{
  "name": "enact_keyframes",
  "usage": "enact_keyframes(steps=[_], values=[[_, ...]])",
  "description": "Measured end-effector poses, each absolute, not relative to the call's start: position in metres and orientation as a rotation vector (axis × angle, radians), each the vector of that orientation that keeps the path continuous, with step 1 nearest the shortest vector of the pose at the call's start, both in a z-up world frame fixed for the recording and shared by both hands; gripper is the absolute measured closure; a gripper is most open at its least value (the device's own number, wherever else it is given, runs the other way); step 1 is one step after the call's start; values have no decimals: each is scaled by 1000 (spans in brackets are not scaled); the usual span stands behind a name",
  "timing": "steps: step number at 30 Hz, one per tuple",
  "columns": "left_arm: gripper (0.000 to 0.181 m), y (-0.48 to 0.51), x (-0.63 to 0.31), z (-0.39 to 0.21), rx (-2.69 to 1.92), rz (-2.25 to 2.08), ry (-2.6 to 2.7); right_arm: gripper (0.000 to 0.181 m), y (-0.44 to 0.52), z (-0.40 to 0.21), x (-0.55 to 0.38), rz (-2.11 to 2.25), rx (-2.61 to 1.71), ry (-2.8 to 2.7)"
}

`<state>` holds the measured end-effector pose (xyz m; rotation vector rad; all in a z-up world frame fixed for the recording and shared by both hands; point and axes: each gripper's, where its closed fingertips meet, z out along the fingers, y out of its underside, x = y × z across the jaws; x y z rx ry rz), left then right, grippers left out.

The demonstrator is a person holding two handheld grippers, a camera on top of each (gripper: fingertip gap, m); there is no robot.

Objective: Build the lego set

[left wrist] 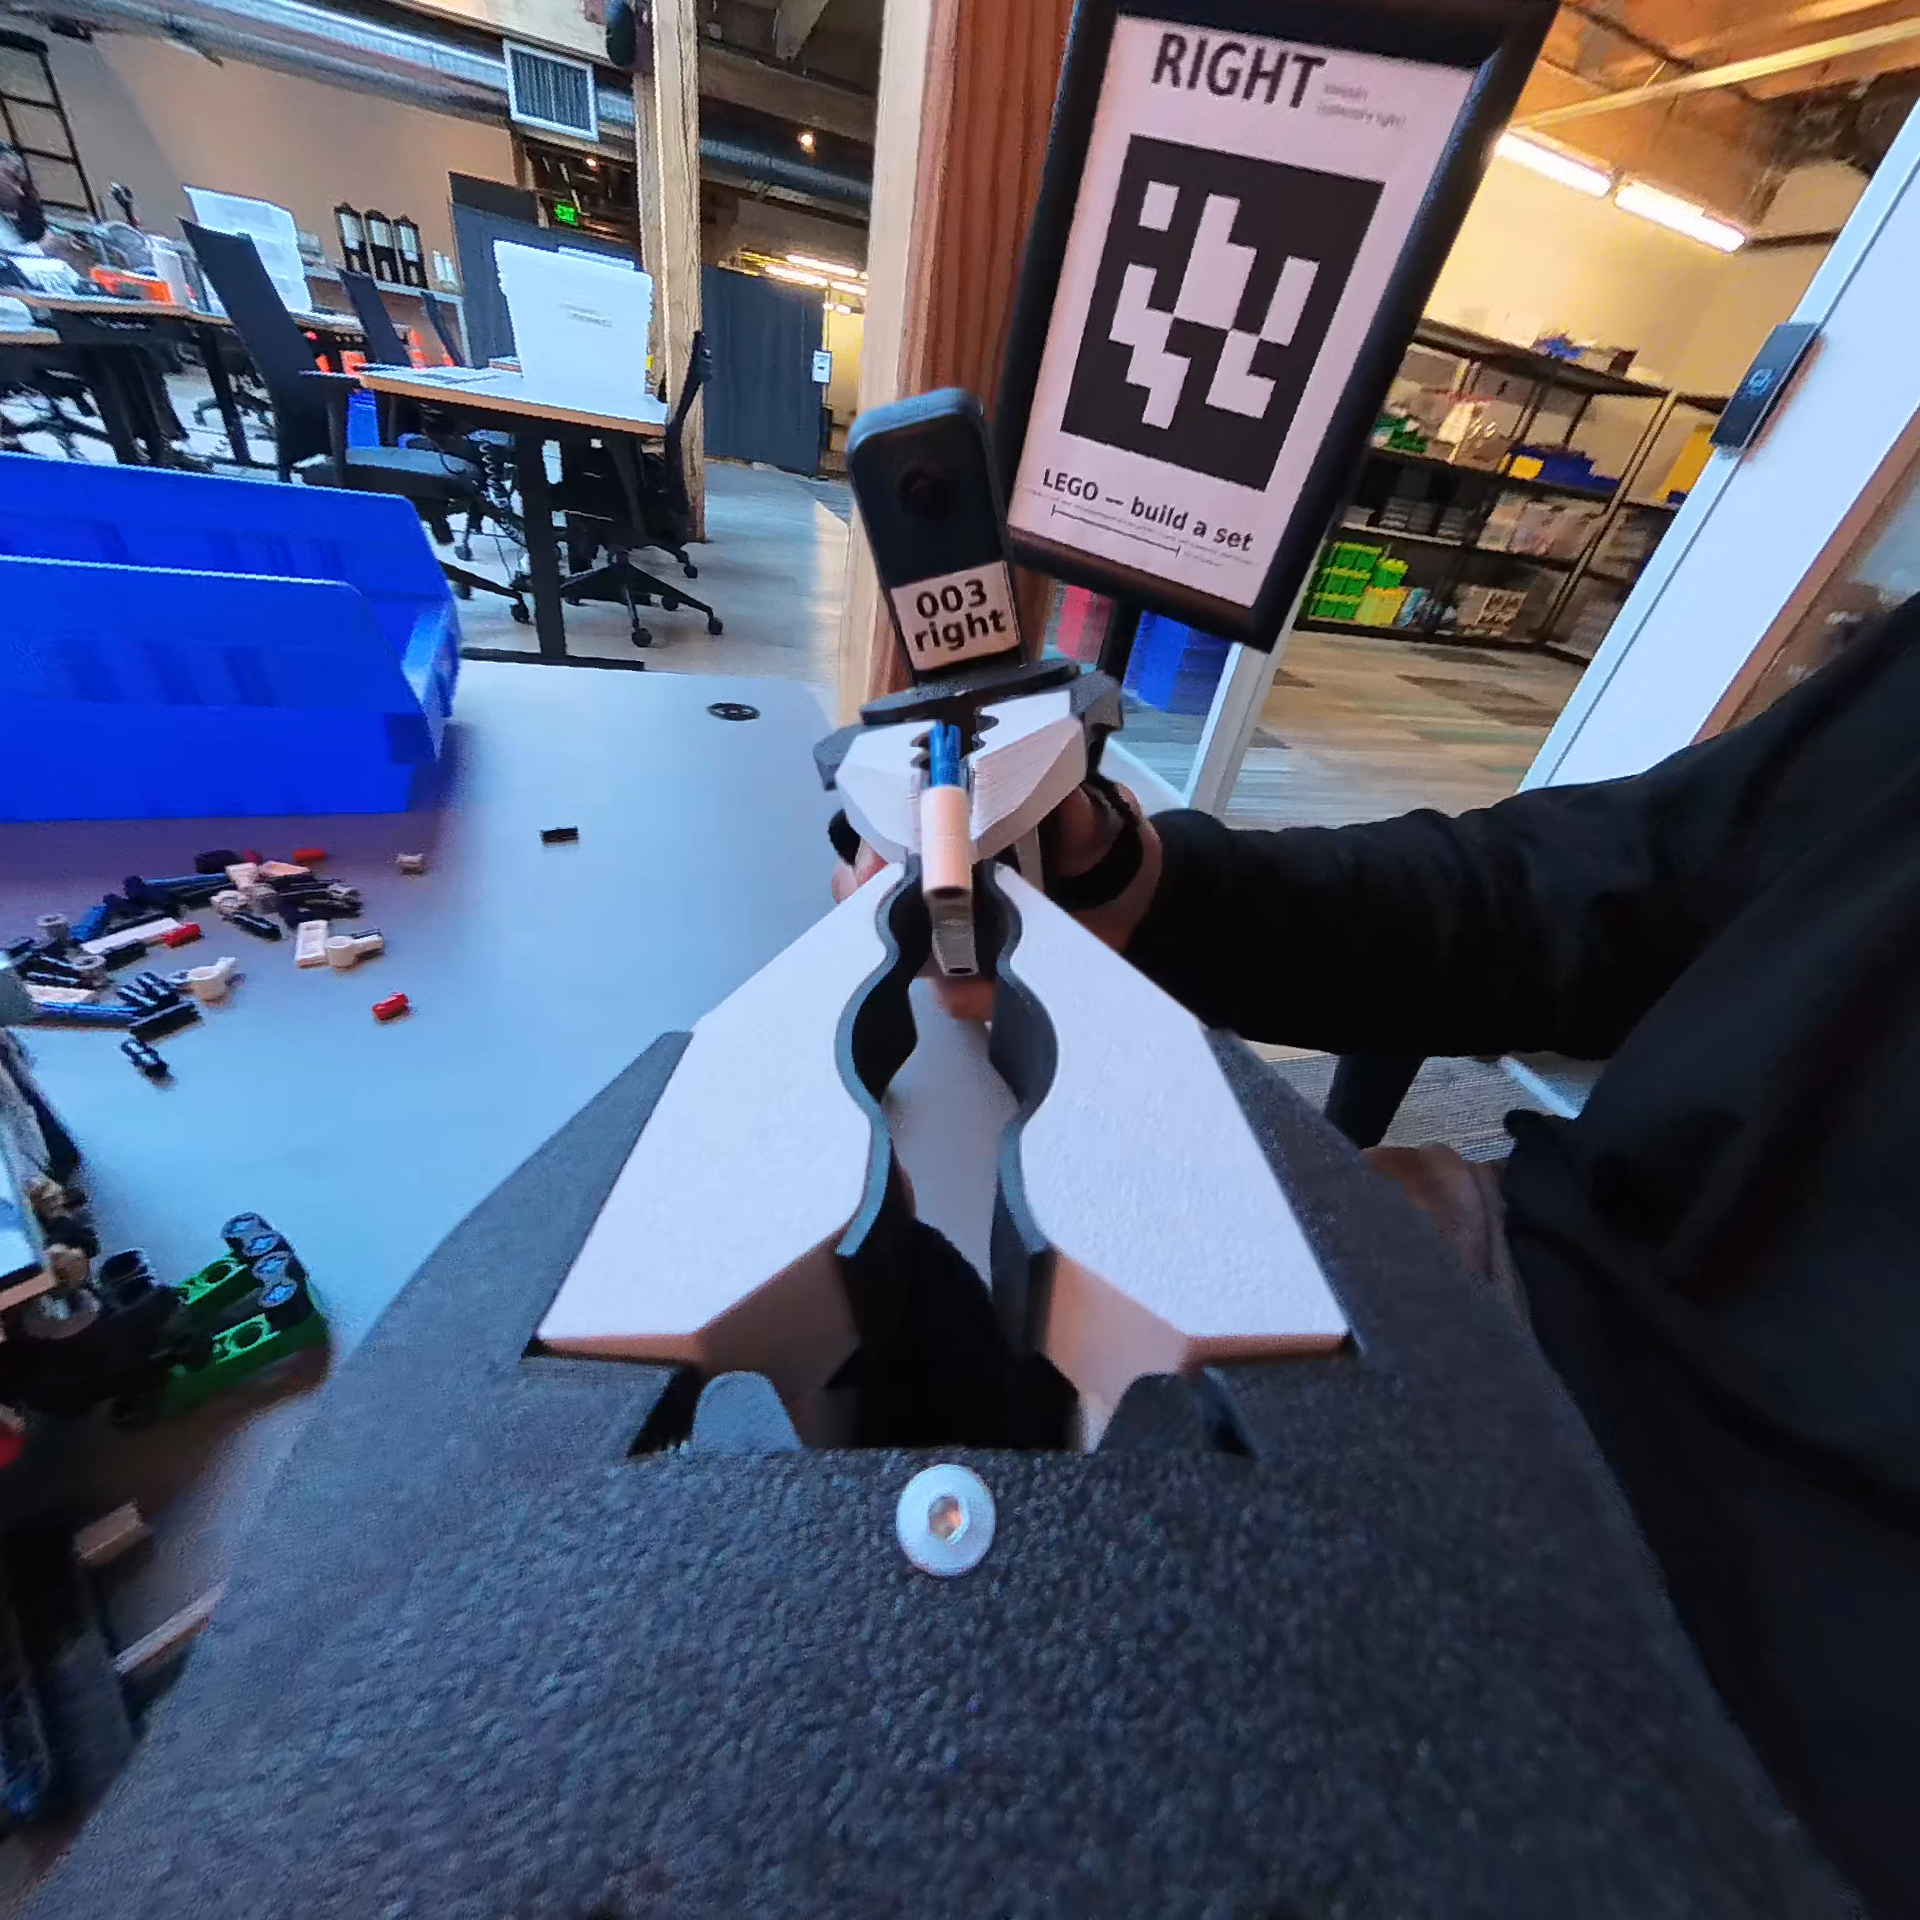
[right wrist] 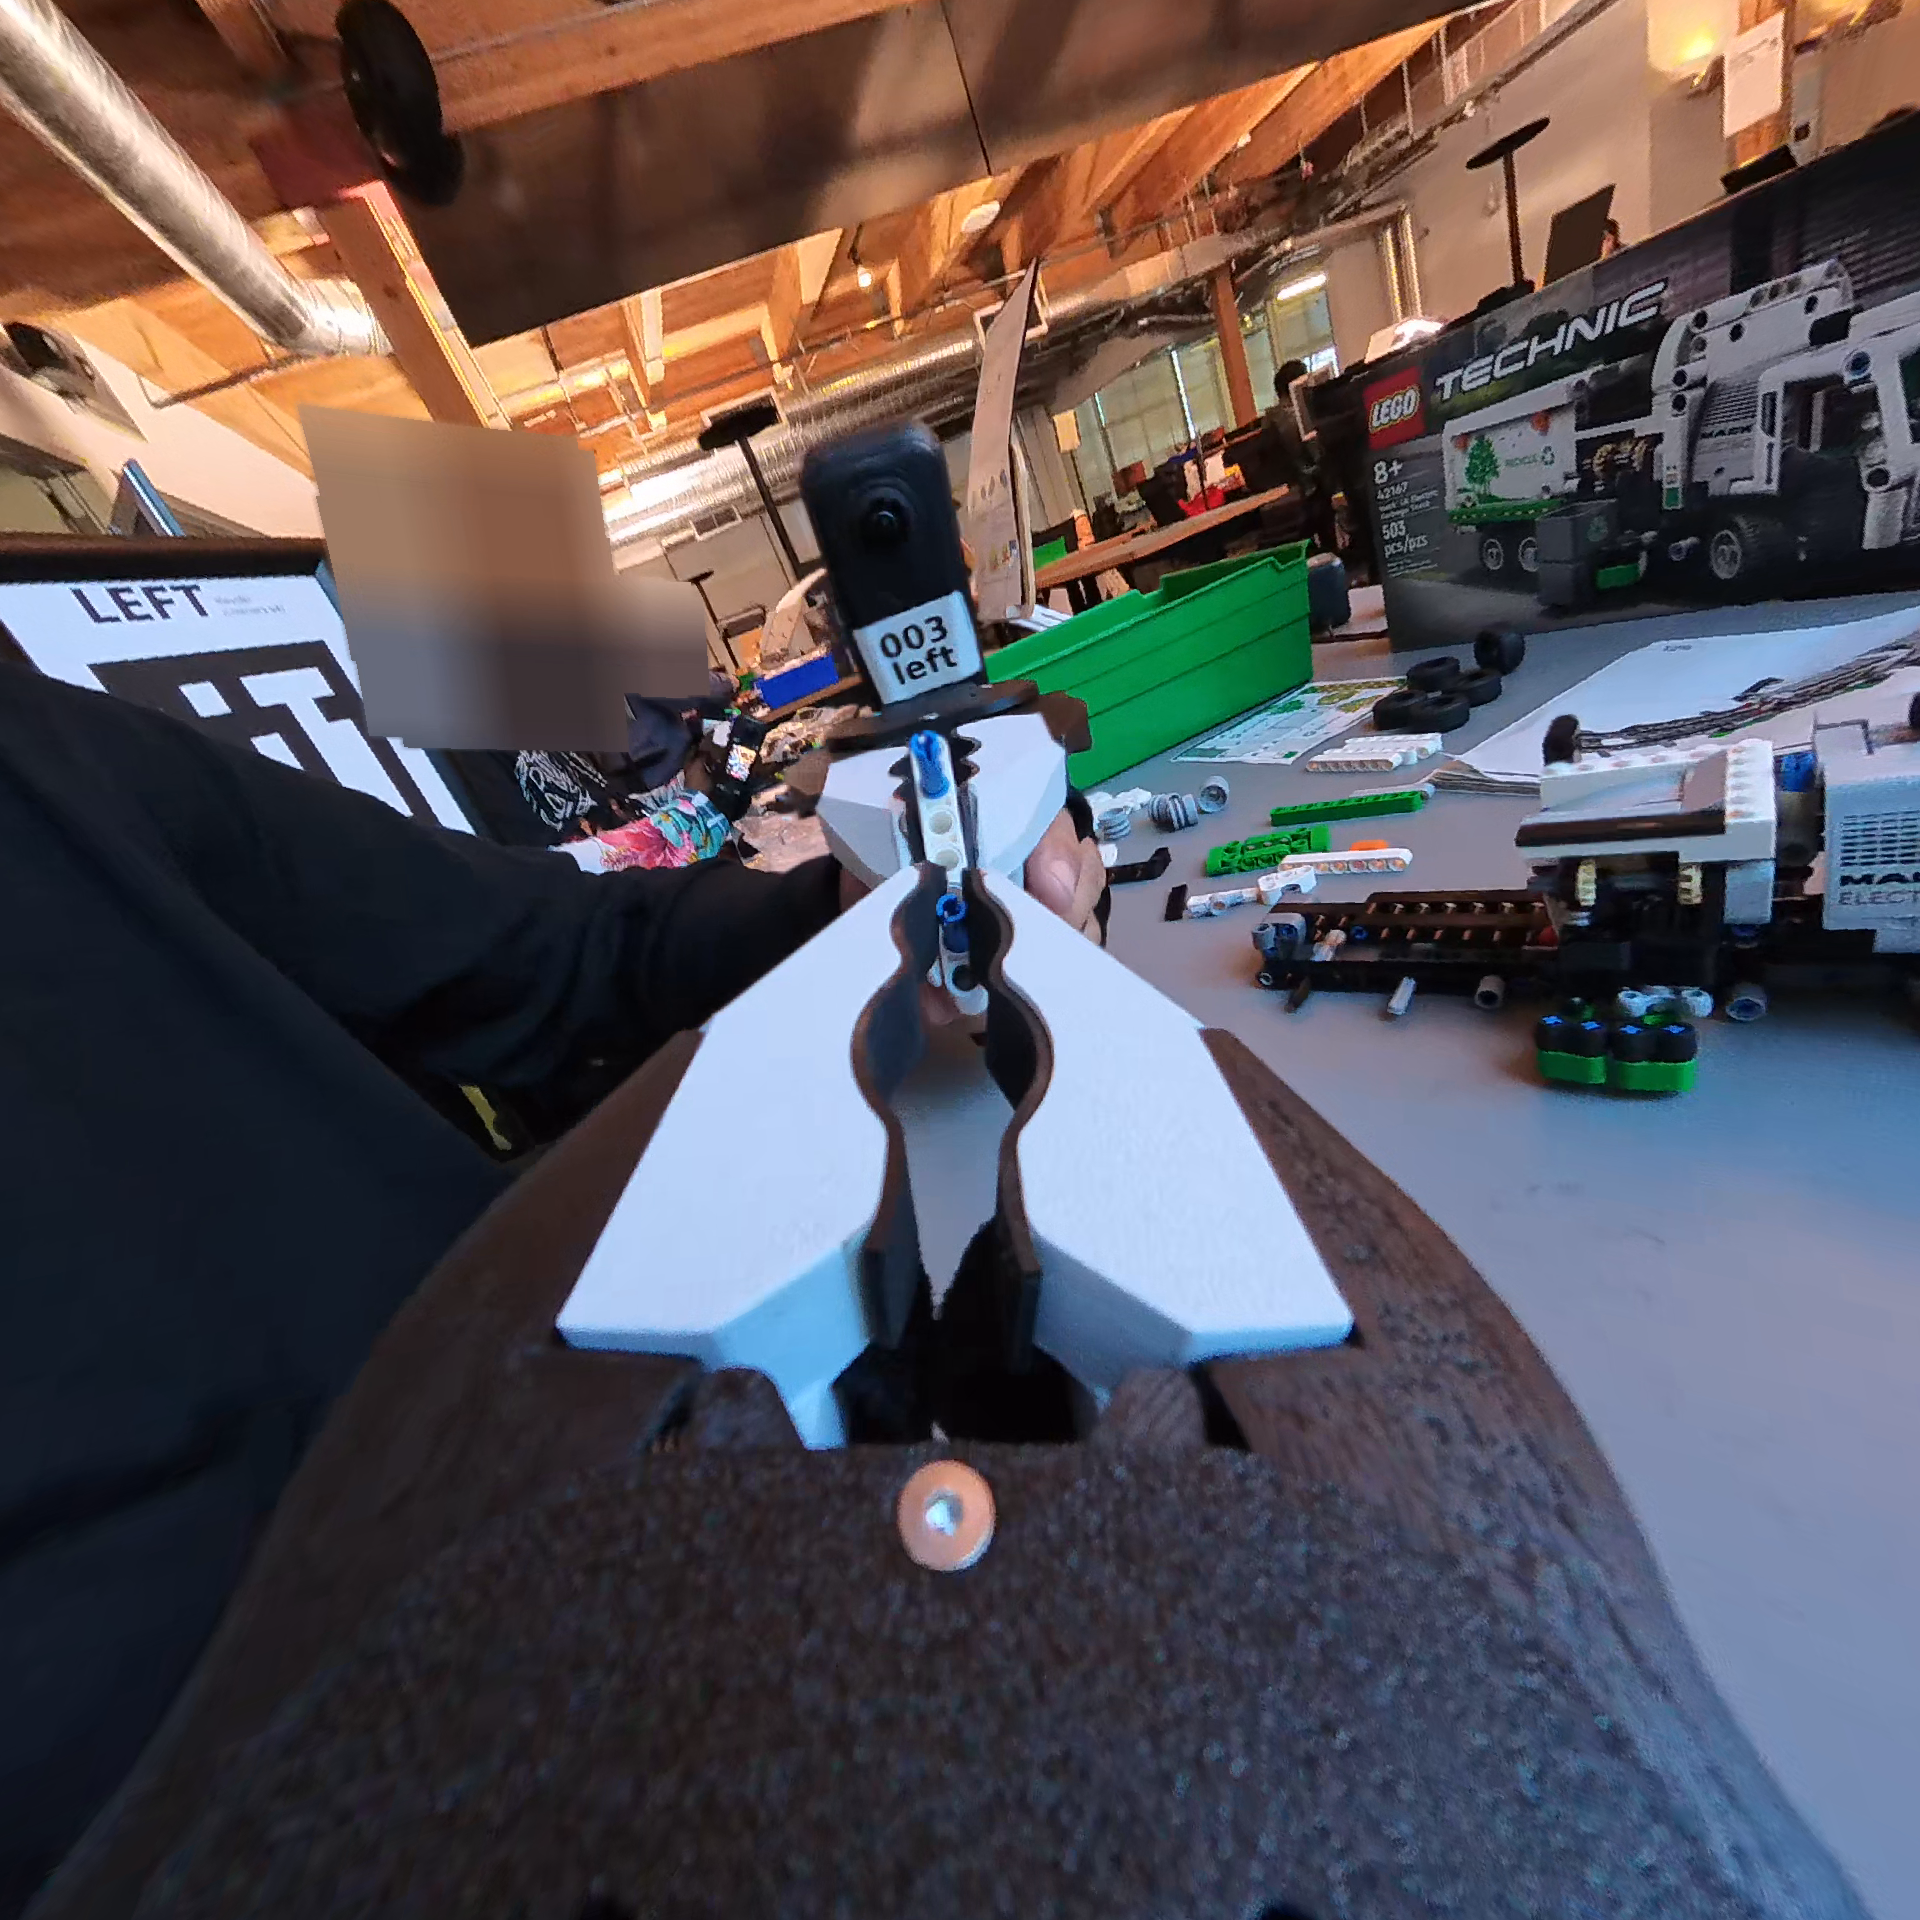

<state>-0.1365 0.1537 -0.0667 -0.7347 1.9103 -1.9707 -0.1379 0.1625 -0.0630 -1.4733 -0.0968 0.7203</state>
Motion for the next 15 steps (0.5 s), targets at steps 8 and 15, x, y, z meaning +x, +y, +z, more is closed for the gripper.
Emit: enact_keyframes(steps=[8,15], values=[[175,169,-133,-58,-781,-2032,1854,181,159,-72,-133,684,-1538,-101],[175,167,-134,-64,-763,-1985,1914,167,160,-66,-126,569,-1544,-116]])
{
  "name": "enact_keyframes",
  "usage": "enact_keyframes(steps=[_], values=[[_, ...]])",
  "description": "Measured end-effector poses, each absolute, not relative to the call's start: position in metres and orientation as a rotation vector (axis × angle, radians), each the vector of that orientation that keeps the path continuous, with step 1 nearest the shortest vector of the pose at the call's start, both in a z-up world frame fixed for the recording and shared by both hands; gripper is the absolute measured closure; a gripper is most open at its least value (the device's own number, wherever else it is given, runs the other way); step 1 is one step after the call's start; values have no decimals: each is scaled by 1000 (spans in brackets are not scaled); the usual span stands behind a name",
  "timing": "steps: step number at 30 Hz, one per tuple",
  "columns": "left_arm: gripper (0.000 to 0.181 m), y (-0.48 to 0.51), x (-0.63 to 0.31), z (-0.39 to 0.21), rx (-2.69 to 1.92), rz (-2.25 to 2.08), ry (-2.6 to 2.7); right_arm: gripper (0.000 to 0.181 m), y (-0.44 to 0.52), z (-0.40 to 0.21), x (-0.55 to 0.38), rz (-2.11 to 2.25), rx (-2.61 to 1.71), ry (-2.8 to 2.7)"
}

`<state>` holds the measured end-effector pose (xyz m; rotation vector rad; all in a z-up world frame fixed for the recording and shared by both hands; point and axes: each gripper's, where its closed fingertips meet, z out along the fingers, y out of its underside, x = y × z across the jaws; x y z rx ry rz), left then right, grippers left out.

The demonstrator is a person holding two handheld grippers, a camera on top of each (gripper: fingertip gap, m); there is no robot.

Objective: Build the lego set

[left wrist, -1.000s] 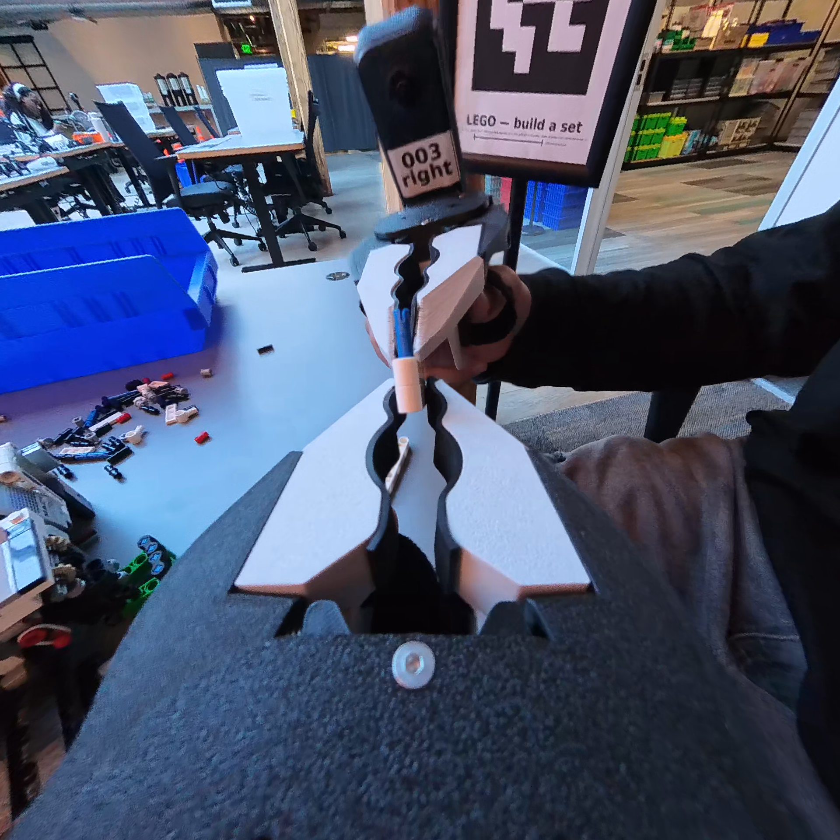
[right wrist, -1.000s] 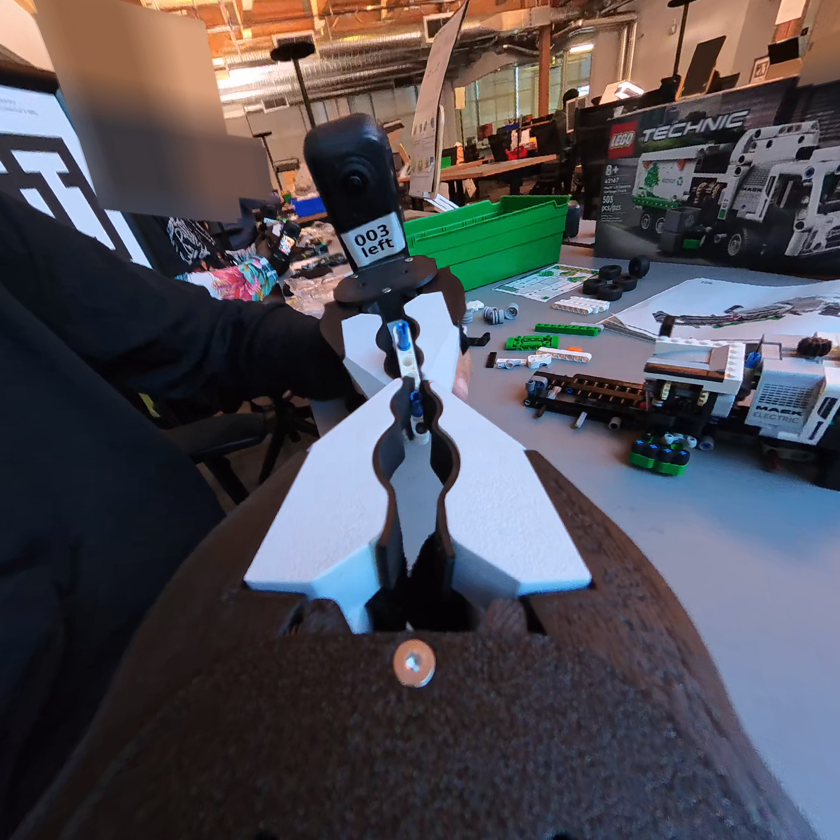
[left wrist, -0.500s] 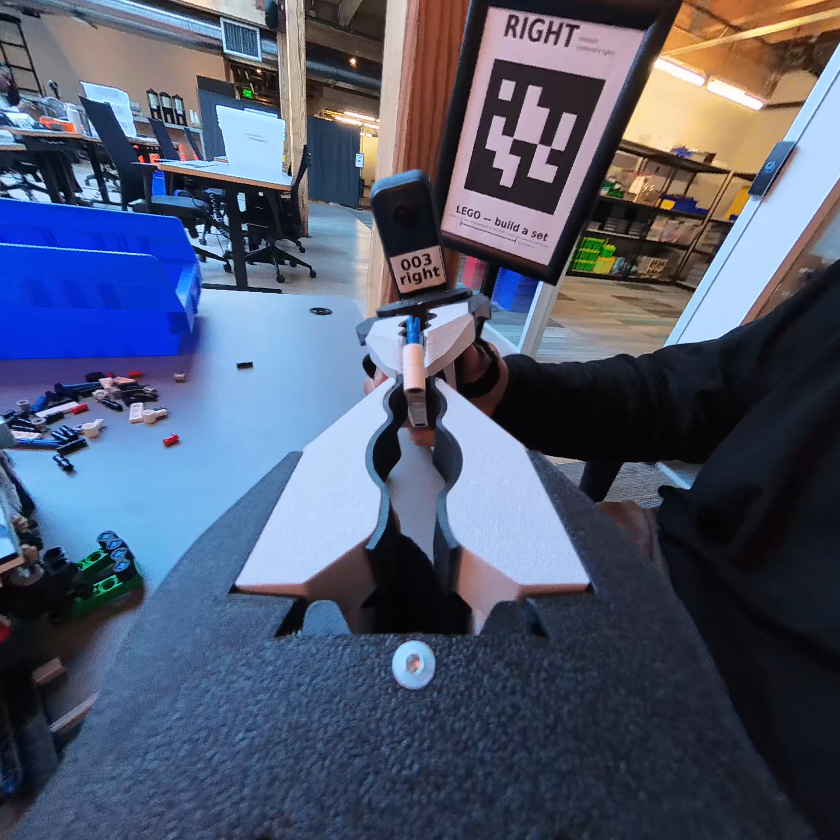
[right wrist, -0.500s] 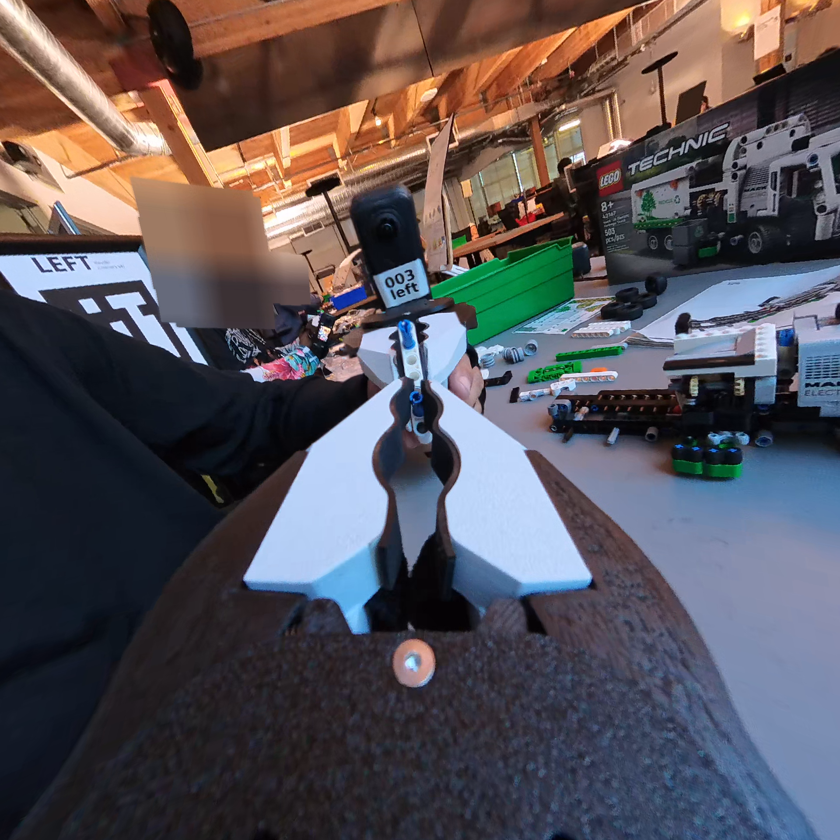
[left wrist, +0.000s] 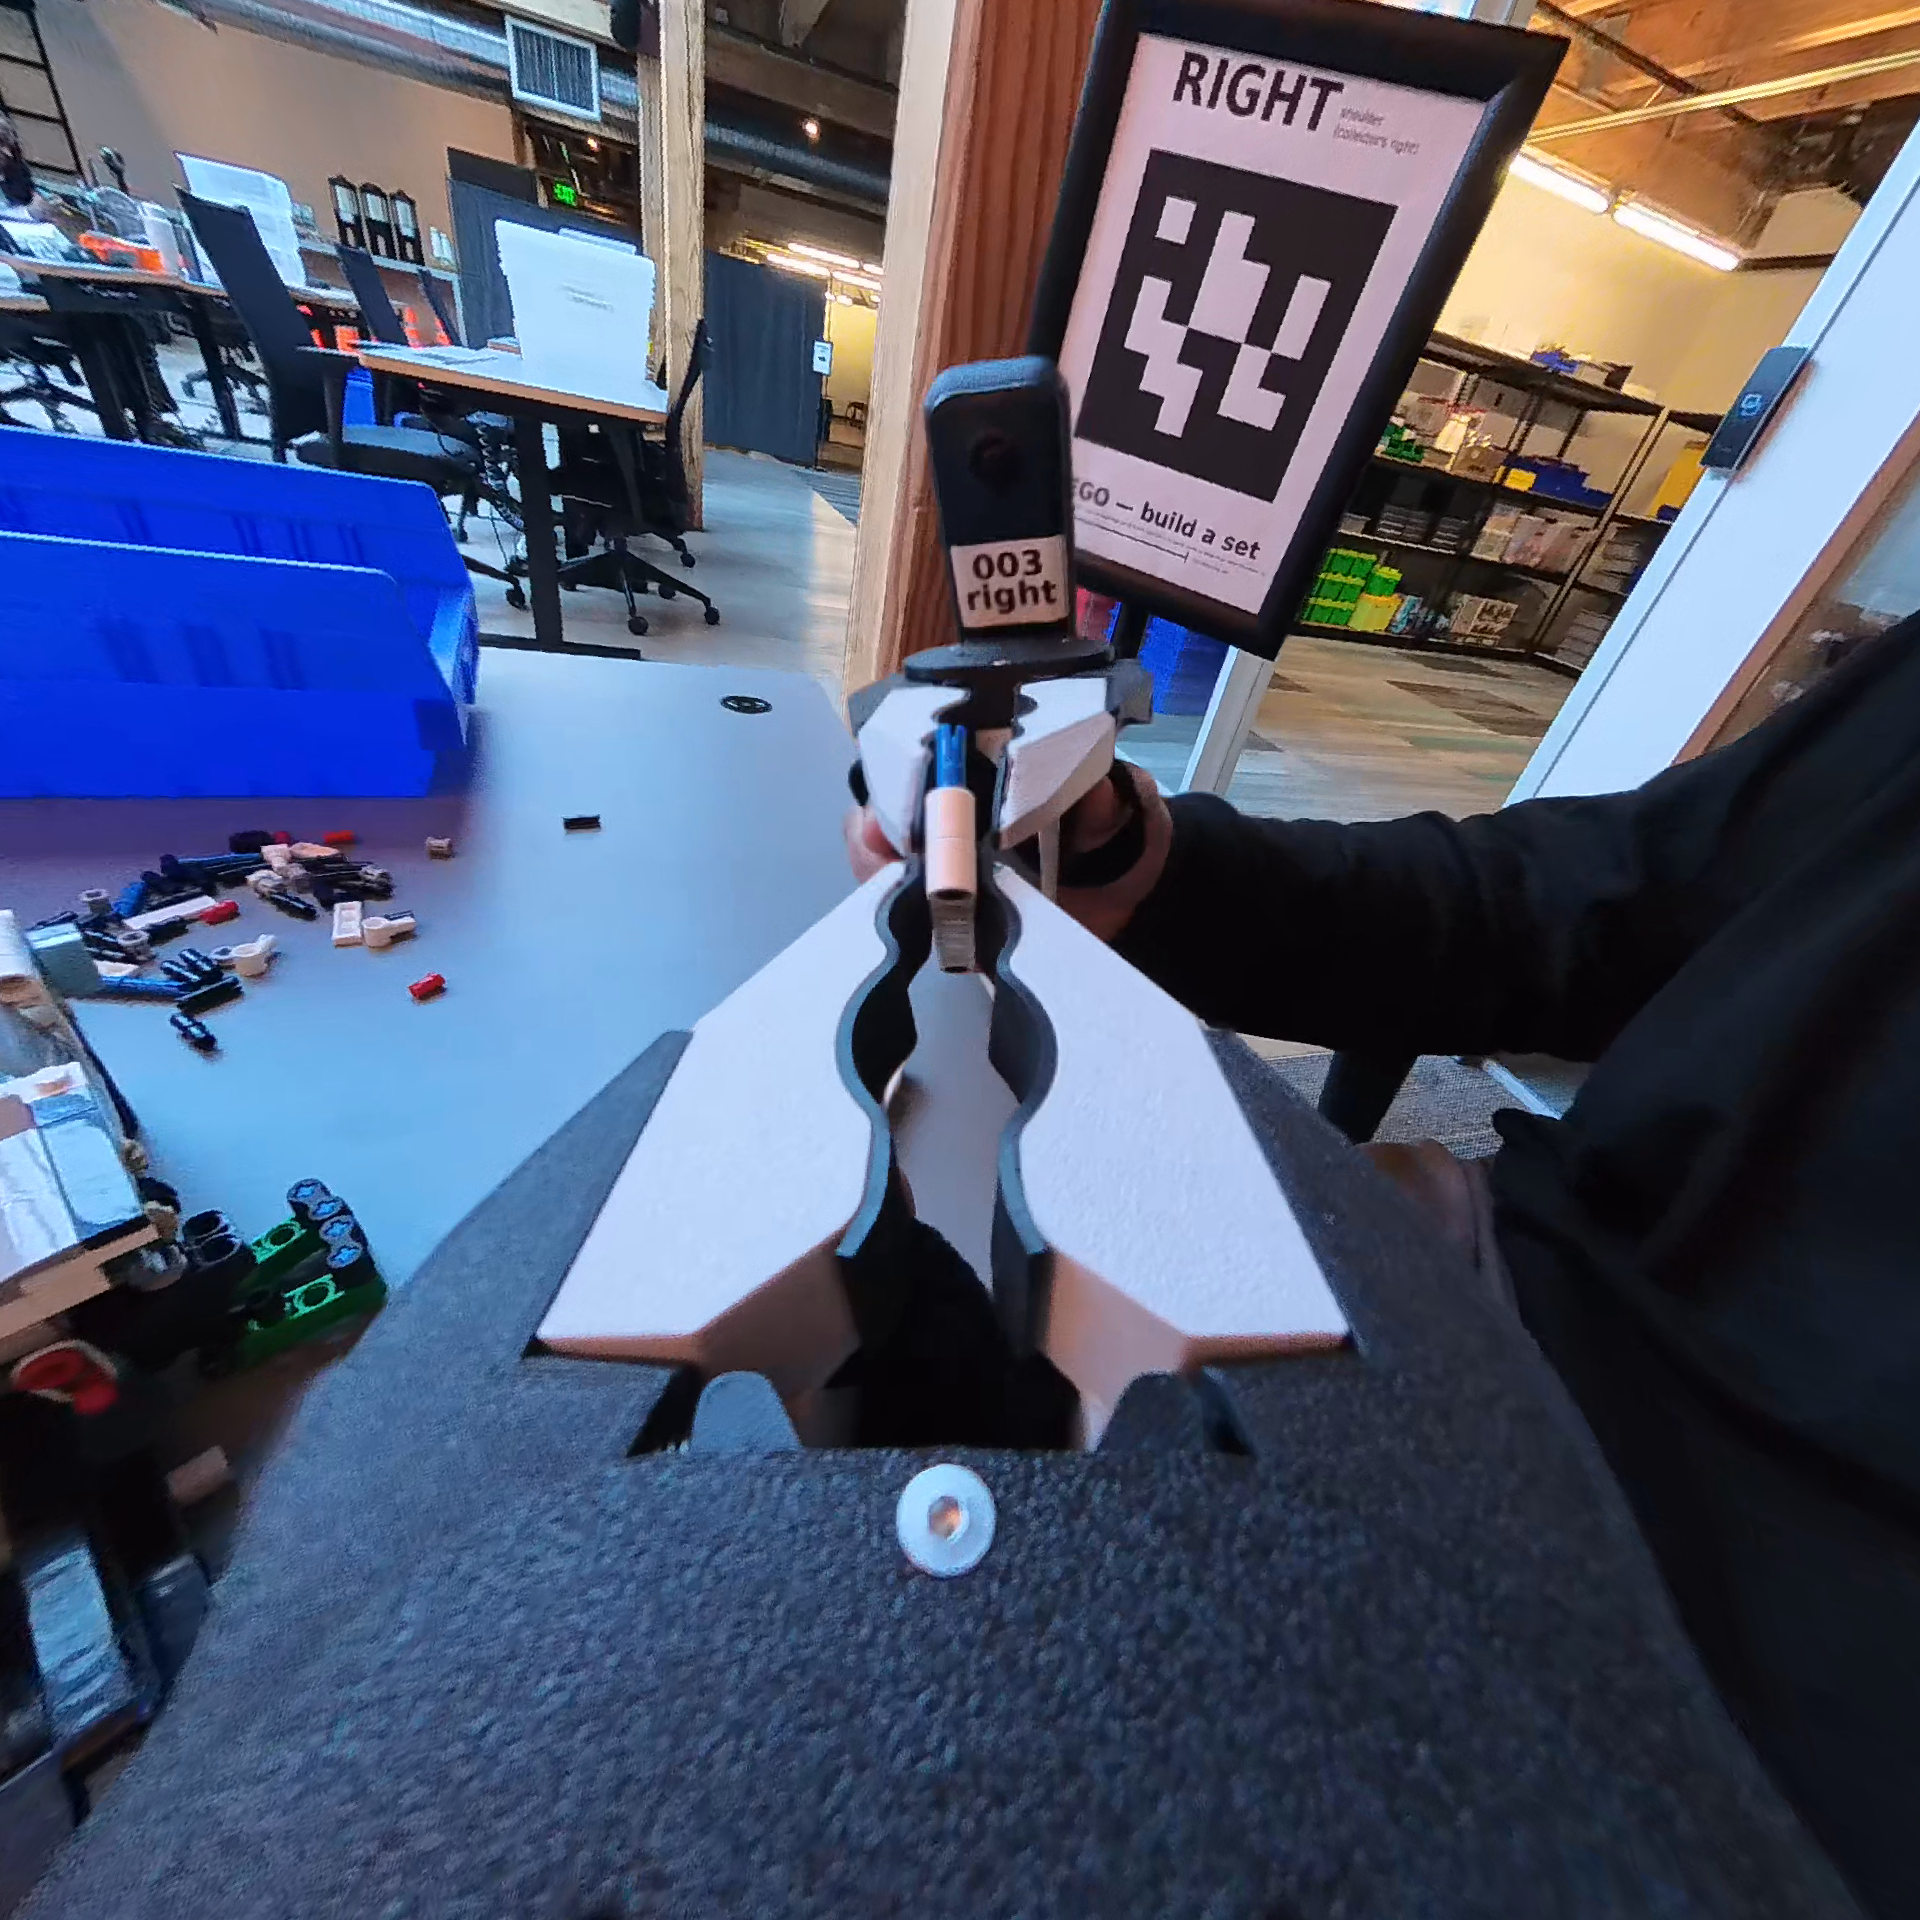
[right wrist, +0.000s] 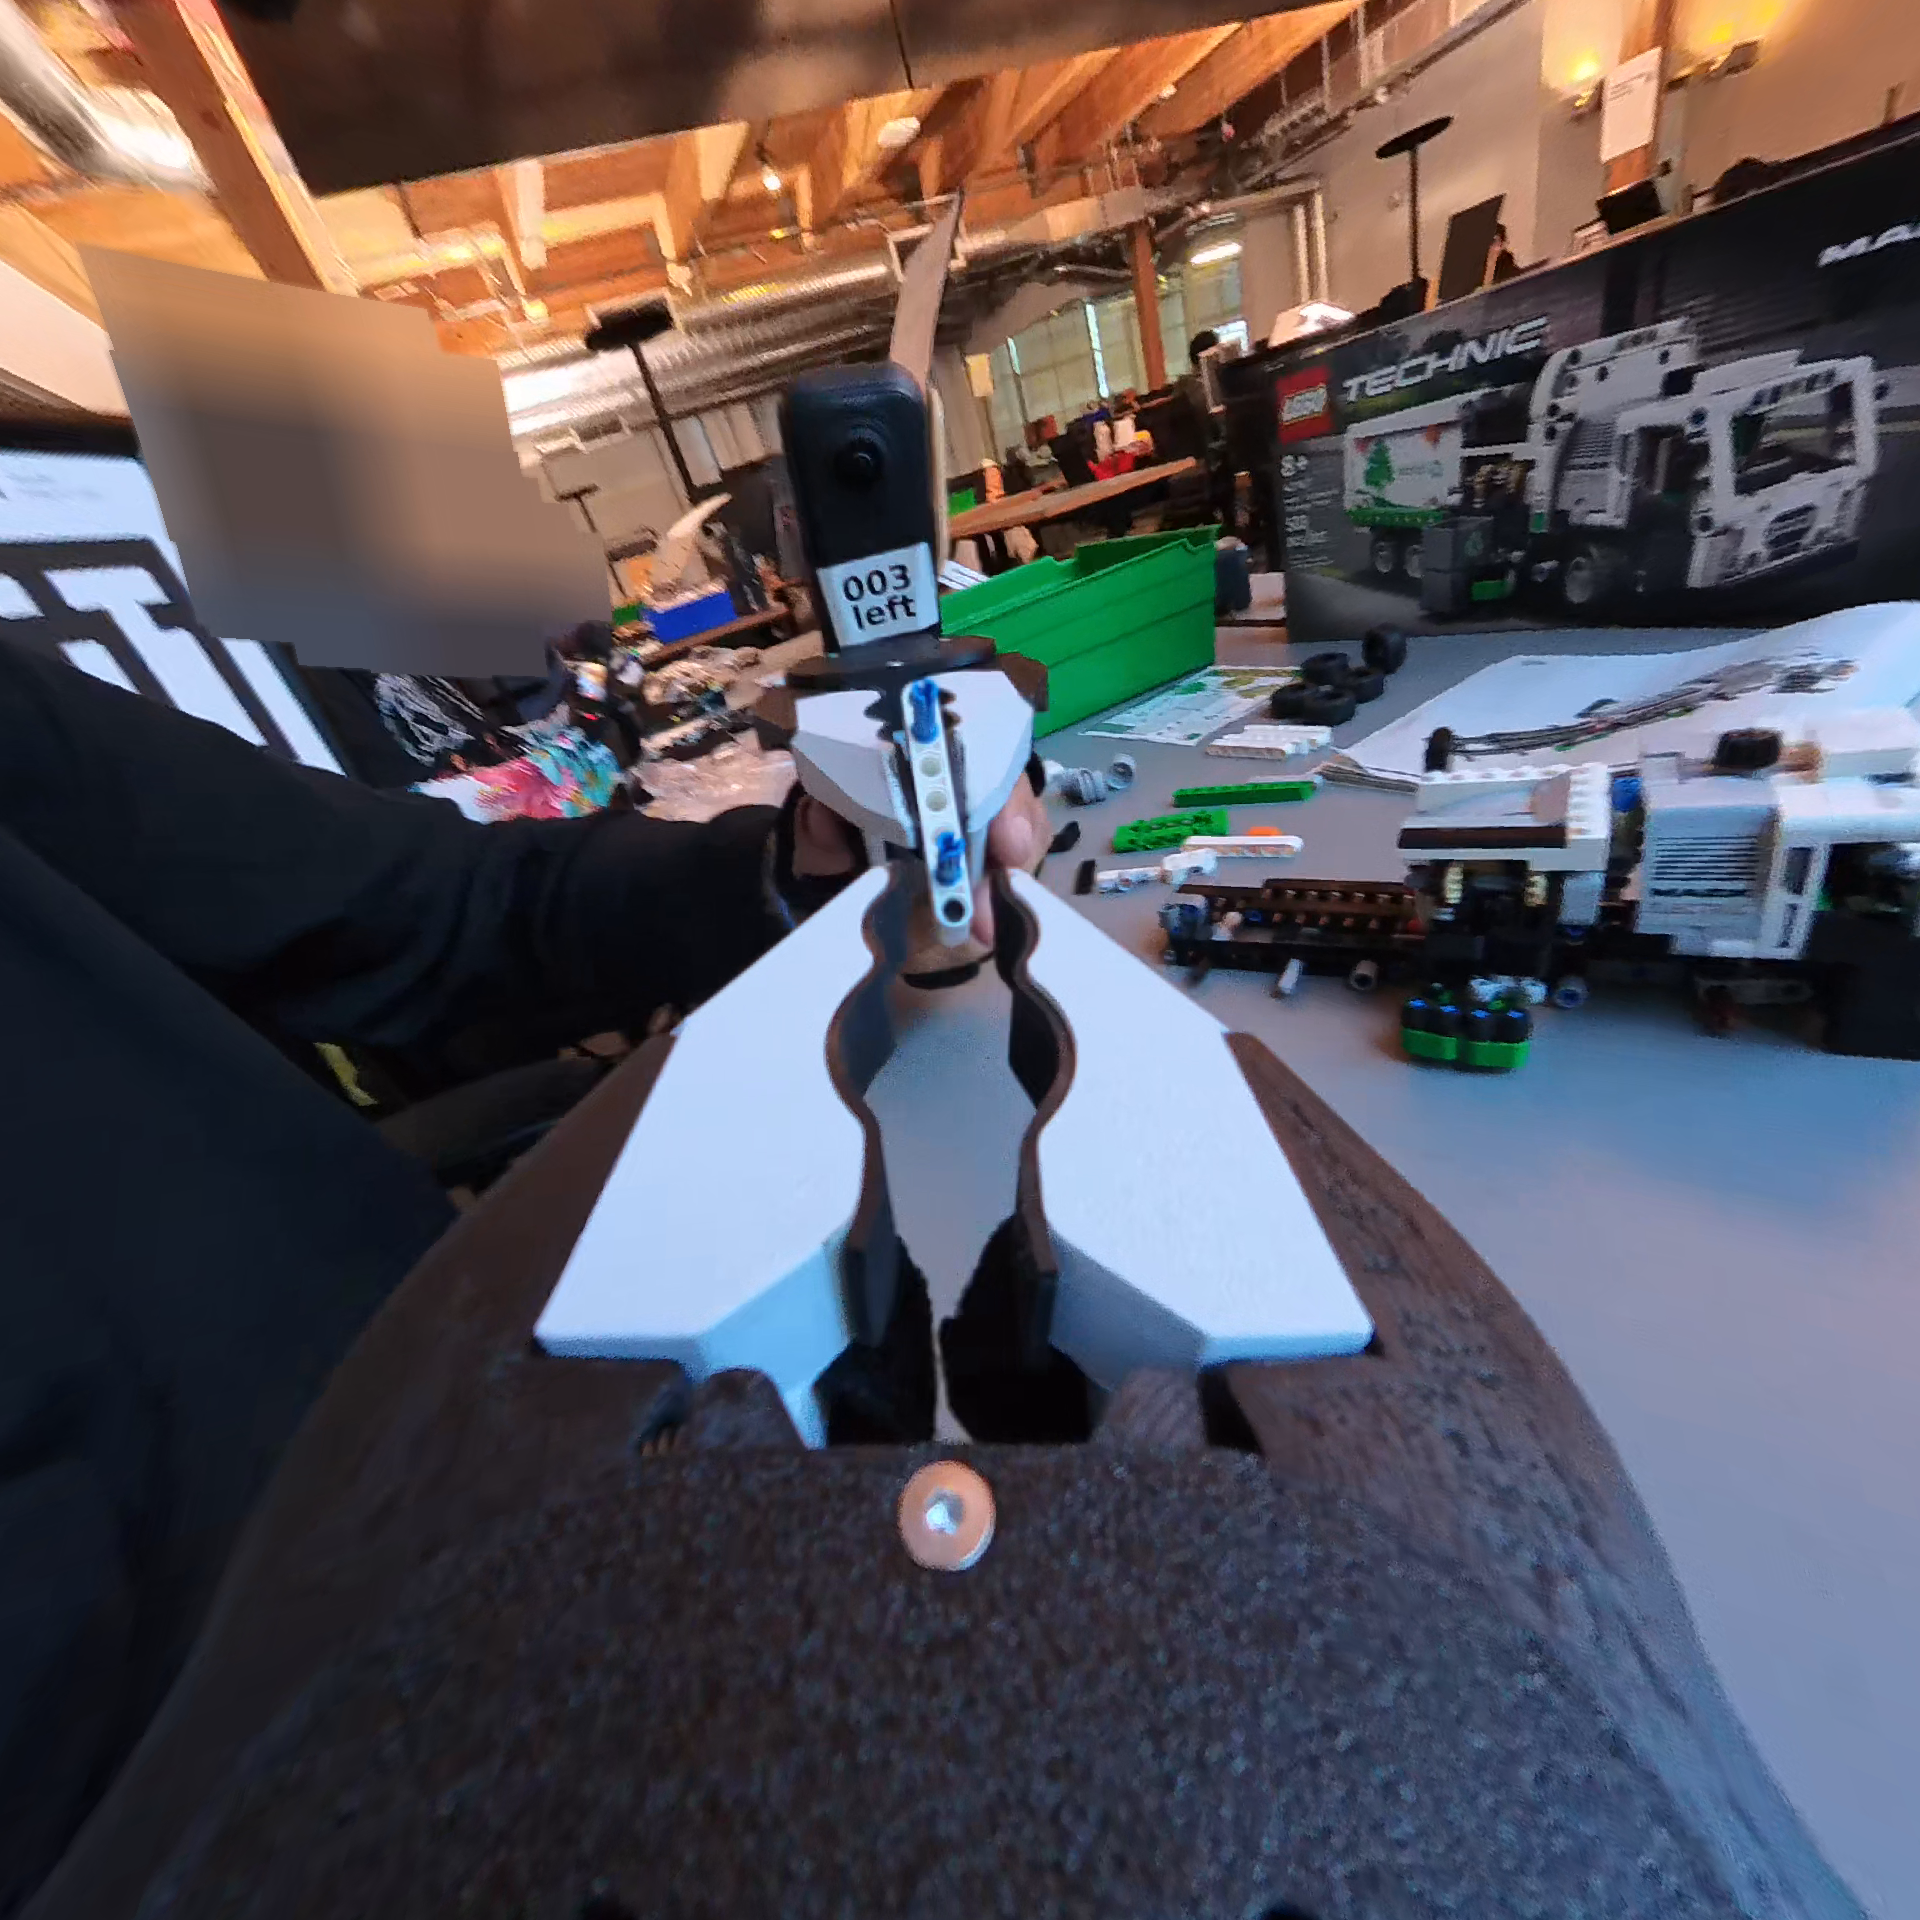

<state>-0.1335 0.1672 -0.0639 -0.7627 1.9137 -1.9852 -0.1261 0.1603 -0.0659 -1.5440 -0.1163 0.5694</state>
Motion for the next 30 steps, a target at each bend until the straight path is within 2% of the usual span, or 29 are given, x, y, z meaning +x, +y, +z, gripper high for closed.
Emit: enact_keyframes(steps=[4,6,16,21,23,26,30], values=[[175,161,-136,-70,-748,-1973,1967,168,162,-70,-130,523,-1583,-162],[175,159,-136,-72,-748,-1958,1970,177,164,-75,-135,530,-1607,-185],[175,165,-135,-60,-851,-2176,1883,178,170,-73,-141,680,-1544,-75],[175,167,-129,-66,-886,-2103,1883,177,170,-78,-132,649,-1595,-68],[175,173,-121,-77,-904,-1937,1901,170,158,-95,-122,564,-1742,-132],[175,179,-111,-95,-904,-1688,1931,151,126,-154,-96,293,-2215,-267],[174,172,-109,-108,-923,-1607,1982,154,118,-176,-91,275,-2348,-249]])
